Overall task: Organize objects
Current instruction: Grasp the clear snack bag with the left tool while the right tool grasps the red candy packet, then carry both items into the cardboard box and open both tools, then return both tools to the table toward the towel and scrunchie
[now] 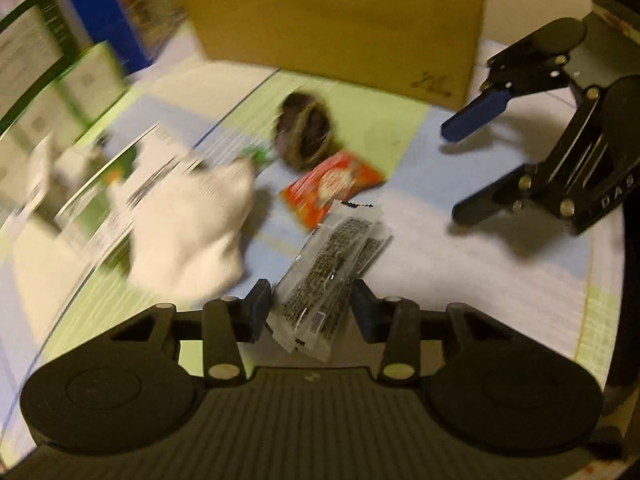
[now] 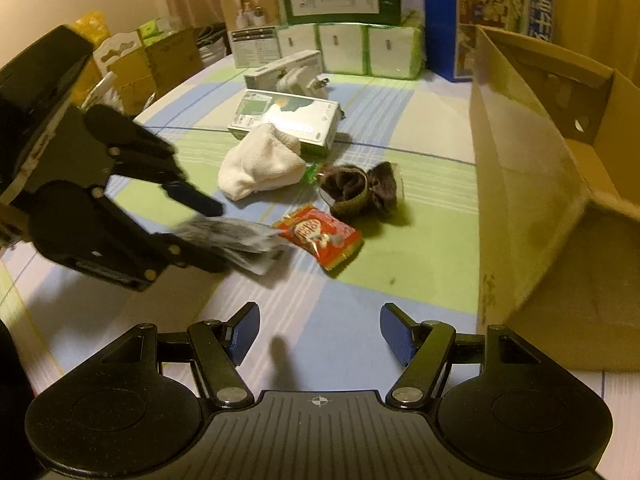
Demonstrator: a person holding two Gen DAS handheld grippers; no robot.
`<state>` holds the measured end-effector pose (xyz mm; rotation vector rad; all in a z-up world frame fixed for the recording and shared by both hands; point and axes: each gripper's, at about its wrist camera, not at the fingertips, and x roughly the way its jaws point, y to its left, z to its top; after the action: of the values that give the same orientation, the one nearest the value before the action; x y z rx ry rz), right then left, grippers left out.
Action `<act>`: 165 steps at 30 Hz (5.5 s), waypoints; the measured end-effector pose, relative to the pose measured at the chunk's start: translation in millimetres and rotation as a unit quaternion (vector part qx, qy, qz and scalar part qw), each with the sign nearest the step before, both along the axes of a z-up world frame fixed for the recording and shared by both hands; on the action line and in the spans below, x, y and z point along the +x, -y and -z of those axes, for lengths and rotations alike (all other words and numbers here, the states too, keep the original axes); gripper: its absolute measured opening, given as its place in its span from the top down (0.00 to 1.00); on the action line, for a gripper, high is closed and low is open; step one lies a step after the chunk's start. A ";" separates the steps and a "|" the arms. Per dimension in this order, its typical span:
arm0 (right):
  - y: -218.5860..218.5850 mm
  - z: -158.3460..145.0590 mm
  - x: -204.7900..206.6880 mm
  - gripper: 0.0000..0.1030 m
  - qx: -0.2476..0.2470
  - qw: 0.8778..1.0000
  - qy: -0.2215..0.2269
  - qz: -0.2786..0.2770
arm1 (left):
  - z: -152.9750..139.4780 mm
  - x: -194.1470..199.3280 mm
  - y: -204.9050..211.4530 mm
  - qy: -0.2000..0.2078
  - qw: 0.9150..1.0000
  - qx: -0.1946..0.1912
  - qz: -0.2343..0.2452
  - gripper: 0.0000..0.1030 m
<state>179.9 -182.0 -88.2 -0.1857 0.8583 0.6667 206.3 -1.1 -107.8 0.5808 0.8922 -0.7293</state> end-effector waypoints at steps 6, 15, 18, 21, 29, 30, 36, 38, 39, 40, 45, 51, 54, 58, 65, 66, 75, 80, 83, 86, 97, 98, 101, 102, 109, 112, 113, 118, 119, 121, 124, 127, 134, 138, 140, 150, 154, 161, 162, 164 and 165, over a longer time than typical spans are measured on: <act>-24.2 4.2 19.7 0.37 -0.016 0.999 0.033 -0.033 | -5.5 -16.2 -24.8 0.005 0.995 0.009 -0.100 0.63; -51.8 23.5 59.9 0.38 -0.053 0.993 0.041 -0.095 | -13.8 -19.1 -34.6 0.011 0.994 -0.034 -0.105 0.46; -50.7 22.7 62.8 0.54 -0.043 0.994 0.023 -0.102 | -8.5 -17.2 -30.8 0.005 0.995 -0.038 -0.093 0.46; -47.8 20.2 51.9 0.66 -0.044 0.995 0.012 -0.093 | -4.6 -13.1 -29.3 0.000 0.995 -0.040 -0.094 0.46; -40.3 17.8 19.7 0.63 -0.044 0.997 0.014 -0.067 | 0.9 -16.9 -25.1 -0.006 0.995 -0.036 -0.089 0.47; -41.3 18.1 19.3 0.61 -0.042 0.996 0.016 -0.071 | 1.4 -16.8 -25.2 -0.007 0.995 -0.036 -0.090 0.47; -49.2 20.3 24.5 0.59 -0.039 0.995 0.022 -0.086 | 2.8 -13.4 -26.2 -0.015 0.995 -0.034 -0.093 0.47; -48.6 20.5 24.7 0.60 -0.037 0.996 0.017 -0.083 | 3.4 -10.8 -28.4 -0.023 0.994 -0.041 -0.101 0.49; -47.9 20.5 23.8 0.60 -0.036 0.996 0.016 -0.081 | 3.1 -10.6 -29.0 -0.026 0.993 -0.043 -0.103 0.52; -46.8 20.5 22.7 0.61 -0.035 0.996 0.016 -0.078 | 2.6 -11.0 -28.7 -0.029 0.993 -0.044 -0.104 0.58; -39.8 18.7 18.1 0.74 -0.024 0.999 0.007 -0.043 | -0.2 -19.4 -20.5 -0.031 0.992 -0.034 -0.121 0.69; -28.1 5.9 6.1 0.75 -0.006 1.000 0.001 0.000 | -2.2 -35.3 -9.0 -0.033 0.977 -0.038 -0.205 0.70; -20.1 -6.5 -4.1 0.75 0.001 1.000 0.002 0.018 | -6.5 -45.2 -4.5 -0.036 0.970 -0.043 -0.236 0.70; -5.8 -32.2 -17.2 0.75 0.015 0.999 0.014 0.038 | -24.8 -57.0 -1.0 -0.040 0.959 -0.066 -0.273 0.70; 28.7 -94.6 -29.8 0.75 0.037 0.995 0.058 0.078 | -80.5 -68.5 15.5 -0.009 0.954 -0.104 -0.282 0.70; 35.4 -103.4 -29.6 0.75 0.039 0.994 0.064 0.085 | -89.2 -68.3 20.0 -0.005 0.954 -0.108 -0.281 0.70; 116.4 -163.1 -4.1 0.75 0.039 0.980 0.110 0.161 | -156.5 -45.6 99.7 0.029 0.960 -0.152 -0.233 0.70; 161.2 -168.2 22.7 0.75 0.048 0.972 0.100 0.206 | -169.0 -17.0 153.0 0.033 0.966 -0.161 -0.201 0.70; 180.3 -165.1 34.8 0.75 0.050 0.969 0.093 0.222 | -165.6 -0.8 175.9 0.032 0.969 -0.157 -0.190 0.70; 194.3 -161.3 44.3 0.75 0.051 0.967 0.090 0.232 | -157.0 12.3 194.6 0.032 0.972 -0.148 -0.179 0.70; 212.2 -142.0 62.9 0.75 0.061 0.966 0.068 0.242 | -146.8 40.7 212.9 0.065 0.967 -0.161 -0.185 0.53; 211.9 -140.4 63.4 0.75 0.062 0.966 0.066 0.241 | -147.9 39.8 209.7 0.067 0.967 -0.161 -0.186 0.53; 208.5 -137.6 65.6 0.75 0.065 0.967 0.064 0.239 | -149.9 36.8 198.4 0.064 0.964 -0.164 -0.198 0.53; 205.8 -137.5 67.1 0.75 0.066 0.967 0.065 0.238 | -150.2 35.9 195.5 0.062 0.964 -0.164 -0.201 0.53; 205.7 -146.5 67.0 0.37 0.112 0.960 0.079 0.245 | -148.7 27.7 174.2 0.055 0.959 -0.165 -0.222 0.53; 206.6 -152.8 58.1 0.37 0.114 0.959 0.083 0.246 | -148.2 19.9 163.1 0.057 0.957 -0.164 -0.232 0.53; 206.7 -154.5 54.1 0.36 0.114 0.959 0.083 0.248 | -148.5 16.4 158.4 0.056 0.956 -0.166 -0.235 0.52; 202.4 -163.9 24.1 0.32 0.122 0.957 0.083 0.249 | -152.7 -9.2 129.2 0.064 0.950 -0.167 -0.255 0.45; 199.6 -165.9 17.2 0.30 0.125 0.958 0.083 0.246 | -154.1 -15.6 122.1 0.066 0.948 -0.168 -0.261 0.45; 191.9 -170.1 2.5 0.28 0.132 0.958 0.085 0.239 | -156.9 -27.9 109.3 0.070 0.945 -0.170 -0.270 0.43; 176.2 -177.7 -19.3 0.26 0.143 0.959 0.089 0.226 | -159.7 -48.1 86.1 0.075 0.939 -0.171 -0.290 0.40; 157.3 -184.8 -38.9 0.21 0.150 0.962 0.095 0.209 | -162.2 -67.6 61.6 0.079 0.932 -0.171 -0.310 0.35; 114.3 -186.6 -71.5 0.11 0.155 0.969 0.091 0.169 | -163.9 -104.9 8.0 0.087 0.916 -0.157 -0.359 0.26; 95.1 -182.2 -85.6 0.07 0.151 0.974 0.089 0.143 | -168.9 -120.8 -12.7 0.097 0.908 -0.147 -0.380 0.20; 85.1 -179.8 -92.1 0.05 0.144 0.977 0.090 0.130 | -172.7 -128.6 -19.4 0.104 0.905 -0.145 -0.386 0.16; 68.2 -171.5 -122.8 0.02 0.129 0.984 0.086 0.092 | -188.7 -162.3 -35.0 0.121 0.898 -0.136 -0.401 0.02; 63.2 -169.0 -130.2 0.02 0.127 0.984 0.088 0.091 | -192.4 -171.3 -37.4 0.123 0.899 -0.138 -0.398 0.01; 43.3 -156.3 -131.4 0.02 0.102 0.986 0.098 0.088 | -188.3 -169.3 -48.2 0.120 0.900 -0.148 -0.392 0.01; 40.6 -154.4 -131.0 0.02 0.096 0.986 0.100 0.089 | -187.5 -167.3 -50.1 0.120 0.900 -0.148 -0.391 0.01; 36.0 -150.5 -129.7 0.02 0.092 0.987 0.100 0.087 | -185.3 -162.1 -53.1 0.119 0.903 -0.148 -0.387 0.01; 33.3 -147.9 -128.4 0.02 0.089 0.988 0.099 0.084 | -184.2 -159.6 -54.3 0.119 0.903 -0.148 -0.384 0.01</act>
<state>51.6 -215.3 59.8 -0.0183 0.6120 0.5537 46.6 53.1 76.5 0.0141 0.6808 -0.0595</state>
